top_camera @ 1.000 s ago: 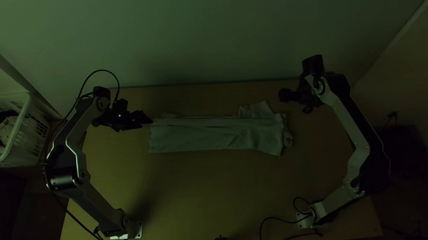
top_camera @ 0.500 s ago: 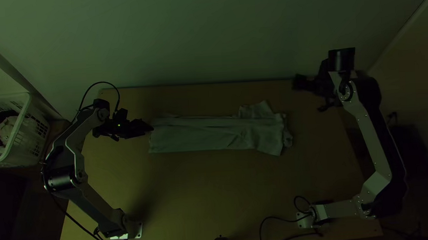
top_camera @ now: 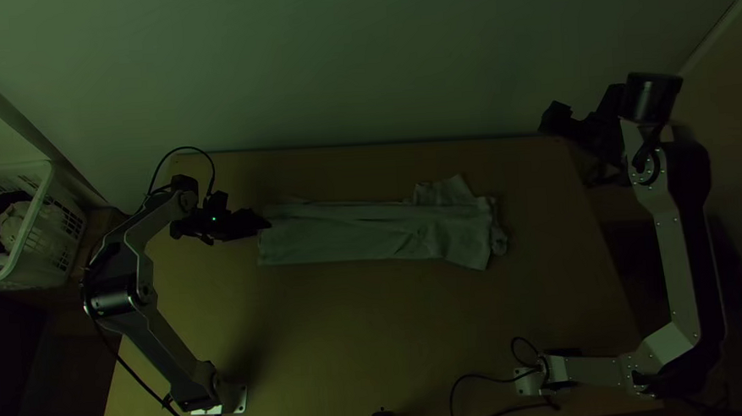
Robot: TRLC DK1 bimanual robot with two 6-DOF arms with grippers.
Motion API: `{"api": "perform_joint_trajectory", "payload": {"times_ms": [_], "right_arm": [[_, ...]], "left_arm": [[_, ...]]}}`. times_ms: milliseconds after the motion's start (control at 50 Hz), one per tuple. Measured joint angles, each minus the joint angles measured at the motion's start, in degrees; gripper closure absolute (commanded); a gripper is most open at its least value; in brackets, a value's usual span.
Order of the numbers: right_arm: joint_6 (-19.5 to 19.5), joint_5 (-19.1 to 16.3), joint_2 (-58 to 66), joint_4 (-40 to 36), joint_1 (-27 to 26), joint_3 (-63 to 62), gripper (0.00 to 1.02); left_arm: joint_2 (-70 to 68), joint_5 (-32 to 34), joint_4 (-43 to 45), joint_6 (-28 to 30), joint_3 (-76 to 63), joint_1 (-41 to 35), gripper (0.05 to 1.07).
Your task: Fold the t-shirt
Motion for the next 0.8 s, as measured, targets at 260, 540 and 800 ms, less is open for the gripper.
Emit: {"api": "perform_joint_trajectory", "payload": {"times_ms": [260, 540, 800], "right_arm": [[0.42, -0.61, -1.03, 0.04, -0.68, 0.0, 0.04], [0.44, -0.61, -2.56, 0.02, -1.01, 0.0, 0.04], [1.18, -0.61, -5.33, 0.72, -0.96, -1.75, 0.04]], "left_arm": [[0.09, -0.22, 2.56, -3.37, 0.0, -7.26, 0.09], [0.09, -1.86, 4.66, -7.26, 0.44, -12.72, 0.09], [-0.24, -7.82, 6.56, -10.6, 0.76, -15.65, 0.49]]}}
